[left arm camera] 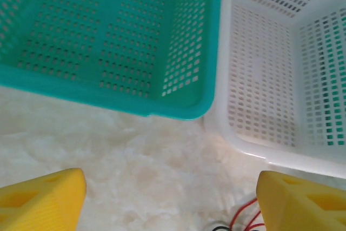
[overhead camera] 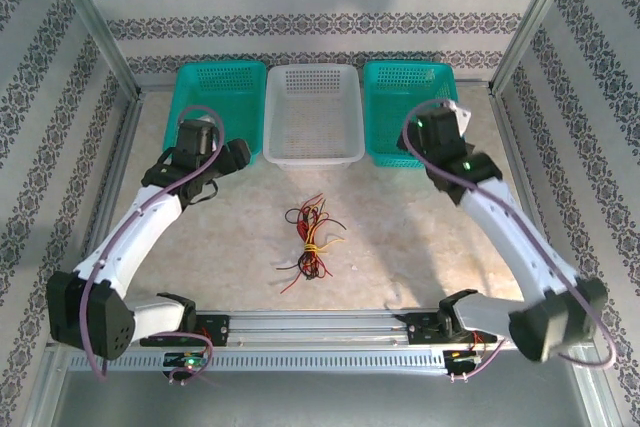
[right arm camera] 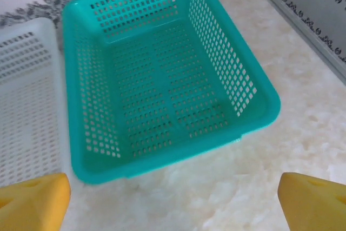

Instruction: Untangle the cables

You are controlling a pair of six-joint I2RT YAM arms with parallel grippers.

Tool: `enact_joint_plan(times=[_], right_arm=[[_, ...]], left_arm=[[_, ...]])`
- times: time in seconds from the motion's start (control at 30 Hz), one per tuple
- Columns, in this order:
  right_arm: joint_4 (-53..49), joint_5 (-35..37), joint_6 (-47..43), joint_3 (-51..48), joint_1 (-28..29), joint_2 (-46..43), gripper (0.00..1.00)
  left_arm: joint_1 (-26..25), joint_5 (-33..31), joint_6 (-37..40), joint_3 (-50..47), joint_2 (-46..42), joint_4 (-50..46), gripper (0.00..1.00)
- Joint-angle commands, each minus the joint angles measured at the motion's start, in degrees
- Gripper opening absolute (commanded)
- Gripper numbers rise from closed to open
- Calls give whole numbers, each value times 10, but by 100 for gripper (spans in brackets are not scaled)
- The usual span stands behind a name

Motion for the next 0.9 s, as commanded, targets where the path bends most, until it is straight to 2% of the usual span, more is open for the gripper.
enact_joint_plan(times=[0.0,0.07,0.1,0.17,0.2,0.27,0.37,0.4,0.57,0.63,0.7,0.87], right_arm=[[-53,45,-37,53,104,57,98],[-50,57,-51,39,183,61,98],[-62,32,-42,35,208,61,98],[-86,-89,-20,16,256,53,94],[-91,-119,-6,3,277,49,93],[-92,-147,23,-28,350,39,93],[-91,-203,72,-53,419,54,94],[-89,-218,88,-57,428,66,98],[-69,-262,142,-53,434,171,98],[-65,-273,150,-38,431,212,95],[-70,-295,153,-16,420,260,87],[-84,-288,174,-12,391,307,80]], left_arm=[[-19,52,11,0,12,-4,80],[-32,65,14,-30,-1,7,80],[-36,72,12,-46,-10,13,80],[-36,75,3,-78,-31,18,81],[-36,72,2,-86,-39,16,81],[-35,65,-3,-94,-49,8,82],[-36,74,-13,-82,-43,-4,81],[-36,76,-17,-76,-40,-6,80],[-35,80,-47,-56,-40,3,77],[-34,77,-59,-58,-49,6,77],[-34,71,-61,-61,-60,1,77],[-30,9,-49,-60,-75,-71,77]])
